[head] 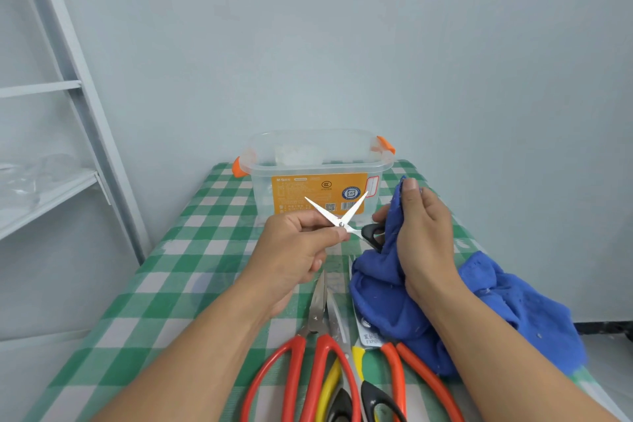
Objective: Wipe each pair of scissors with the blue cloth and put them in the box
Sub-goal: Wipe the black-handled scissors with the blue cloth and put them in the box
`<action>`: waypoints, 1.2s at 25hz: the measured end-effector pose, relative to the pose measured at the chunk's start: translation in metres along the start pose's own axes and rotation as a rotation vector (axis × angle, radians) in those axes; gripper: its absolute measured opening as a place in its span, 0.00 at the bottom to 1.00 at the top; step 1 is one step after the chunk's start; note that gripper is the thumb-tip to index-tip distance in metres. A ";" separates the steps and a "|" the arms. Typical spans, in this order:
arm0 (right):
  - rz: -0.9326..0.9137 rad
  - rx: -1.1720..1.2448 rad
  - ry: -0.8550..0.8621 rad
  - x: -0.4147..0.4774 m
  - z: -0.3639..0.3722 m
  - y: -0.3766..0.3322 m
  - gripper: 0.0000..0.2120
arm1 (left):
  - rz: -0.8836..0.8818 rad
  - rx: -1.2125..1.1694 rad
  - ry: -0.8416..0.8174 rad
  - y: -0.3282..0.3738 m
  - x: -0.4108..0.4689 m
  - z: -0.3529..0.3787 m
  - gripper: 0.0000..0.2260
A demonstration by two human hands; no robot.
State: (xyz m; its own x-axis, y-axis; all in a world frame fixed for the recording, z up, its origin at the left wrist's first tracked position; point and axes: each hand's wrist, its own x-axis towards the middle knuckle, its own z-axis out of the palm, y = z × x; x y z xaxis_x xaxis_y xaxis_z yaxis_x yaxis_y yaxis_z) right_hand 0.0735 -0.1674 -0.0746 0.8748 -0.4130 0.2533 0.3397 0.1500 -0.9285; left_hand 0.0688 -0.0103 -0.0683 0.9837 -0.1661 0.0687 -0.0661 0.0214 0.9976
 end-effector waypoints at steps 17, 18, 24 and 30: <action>-0.001 -0.067 -0.008 0.001 -0.001 -0.001 0.23 | 0.007 -0.595 0.006 0.000 -0.001 0.016 0.08; -0.003 -0.069 -0.015 0.000 0.000 -0.001 0.23 | 0.017 -0.582 0.015 -0.001 -0.001 0.019 0.07; -0.062 -0.109 -0.125 -0.009 0.009 -0.002 0.21 | 0.036 -0.544 0.078 -0.004 0.002 0.021 0.10; -0.052 -0.078 -0.214 -0.007 0.006 0.002 0.20 | 0.086 -0.465 0.146 -0.008 0.004 0.021 0.05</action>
State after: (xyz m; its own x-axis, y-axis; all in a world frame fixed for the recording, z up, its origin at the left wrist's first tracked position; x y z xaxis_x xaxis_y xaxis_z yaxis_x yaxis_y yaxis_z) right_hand 0.0705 -0.1589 -0.0769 0.9130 -0.2176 0.3452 0.3655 0.0602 -0.9289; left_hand 0.0696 -0.0313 -0.0754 0.9933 -0.0048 0.1154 -0.0994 0.4724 0.8757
